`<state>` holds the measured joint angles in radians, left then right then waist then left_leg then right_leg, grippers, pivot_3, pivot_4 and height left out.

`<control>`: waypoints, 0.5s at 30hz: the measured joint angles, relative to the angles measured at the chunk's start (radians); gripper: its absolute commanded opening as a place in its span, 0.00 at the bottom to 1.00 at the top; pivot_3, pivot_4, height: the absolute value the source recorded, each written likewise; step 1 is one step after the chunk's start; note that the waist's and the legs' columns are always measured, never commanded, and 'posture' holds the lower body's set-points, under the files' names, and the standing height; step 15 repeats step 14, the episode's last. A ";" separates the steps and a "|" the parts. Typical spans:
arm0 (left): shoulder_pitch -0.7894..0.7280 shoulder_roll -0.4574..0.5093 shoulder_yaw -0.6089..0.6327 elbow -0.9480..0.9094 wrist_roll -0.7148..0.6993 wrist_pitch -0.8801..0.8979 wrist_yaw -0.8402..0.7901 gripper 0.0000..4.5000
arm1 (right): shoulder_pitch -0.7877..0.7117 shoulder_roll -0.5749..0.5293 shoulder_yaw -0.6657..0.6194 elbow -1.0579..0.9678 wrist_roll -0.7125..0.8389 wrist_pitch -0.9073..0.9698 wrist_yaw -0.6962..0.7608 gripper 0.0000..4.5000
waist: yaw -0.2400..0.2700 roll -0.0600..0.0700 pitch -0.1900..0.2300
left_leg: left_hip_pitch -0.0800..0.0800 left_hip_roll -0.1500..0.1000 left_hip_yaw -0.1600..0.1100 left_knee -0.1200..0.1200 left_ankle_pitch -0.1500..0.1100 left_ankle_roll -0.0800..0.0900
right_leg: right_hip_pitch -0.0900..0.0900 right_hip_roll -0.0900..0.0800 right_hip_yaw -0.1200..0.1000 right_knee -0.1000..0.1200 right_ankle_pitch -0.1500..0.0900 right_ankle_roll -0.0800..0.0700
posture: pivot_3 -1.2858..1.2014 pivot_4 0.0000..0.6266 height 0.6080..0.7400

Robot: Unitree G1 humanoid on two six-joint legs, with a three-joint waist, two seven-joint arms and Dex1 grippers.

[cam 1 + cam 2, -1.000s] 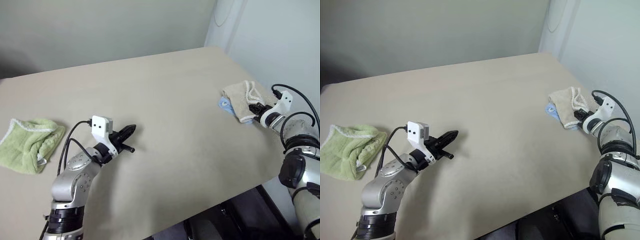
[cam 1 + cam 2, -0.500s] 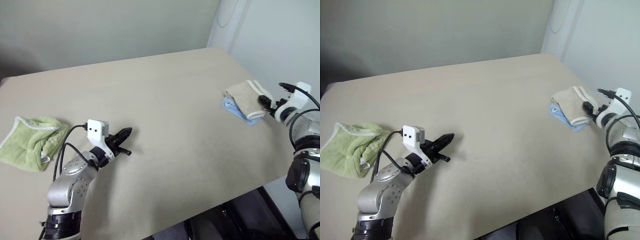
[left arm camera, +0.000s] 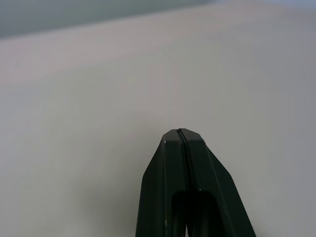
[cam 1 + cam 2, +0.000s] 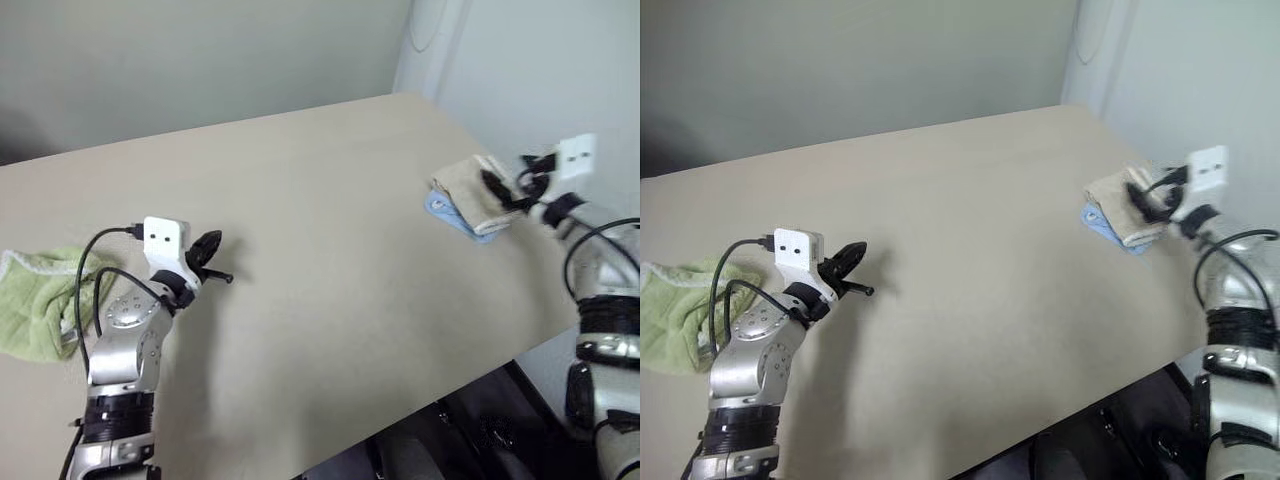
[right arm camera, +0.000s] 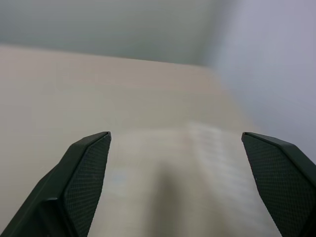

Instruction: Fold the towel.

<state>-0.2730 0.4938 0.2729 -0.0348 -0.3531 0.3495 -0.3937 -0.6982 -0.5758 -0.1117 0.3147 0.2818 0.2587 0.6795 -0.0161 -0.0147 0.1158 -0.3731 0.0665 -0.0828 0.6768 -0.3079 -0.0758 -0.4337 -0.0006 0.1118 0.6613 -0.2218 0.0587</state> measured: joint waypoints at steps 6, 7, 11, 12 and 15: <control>0.111 0.000 0.036 -0.111 -0.014 -0.023 -0.005 0.00 | 0.020 0.181 0.137 0.012 0.007 0.013 0.080 1.00 | 0.003 0.000 0.000 | -0.001 -0.001 -0.010 -0.001 0.000 0.000 | -0.002 -0.002 0.000 -0.001 0.000 0.000 | 0.52 0.24 1.00; 0.150 0.000 0.043 -0.146 -0.018 -0.022 -0.008 0.00 | 0.011 0.200 0.138 0.044 0.006 0.009 0.085 1.00 | 0.005 0.000 0.000 | -0.001 -0.001 -0.011 -0.001 0.000 0.000 | -0.002 -0.002 0.000 -0.001 0.000 -0.001 | 0.52 0.24 1.00; 0.293 -0.001 0.092 -0.265 -0.054 0.006 -0.011 0.00 | -0.001 0.240 0.156 0.125 -0.007 -0.020 0.110 1.00 | 0.011 0.000 0.000 | -0.001 -0.001 -0.011 -0.002 0.000 0.000 | -0.002 -0.002 0.000 0.000 -0.002 -0.003 | 0.52 0.24 1.00; 0.324 -0.003 0.108 -0.291 -0.061 0.016 -0.010 0.00 | -0.001 0.249 0.159 0.140 -0.011 -0.026 0.116 1.00 | 0.012 0.000 0.000 | -0.001 -0.001 -0.011 -0.003 0.000 -0.001 | -0.002 -0.002 0.000 0.000 -0.002 -0.004 | 0.52 0.24 1.00; 0.368 -0.003 0.135 -0.329 -0.080 0.035 -0.008 0.00 | -0.001 0.259 0.163 0.158 -0.012 -0.034 0.127 1.00 | 0.014 0.000 0.000 | -0.001 -0.001 -0.011 -0.003 0.000 -0.001 | -0.002 -0.001 -0.001 0.001 -0.005 -0.008 | 0.52 0.24 1.00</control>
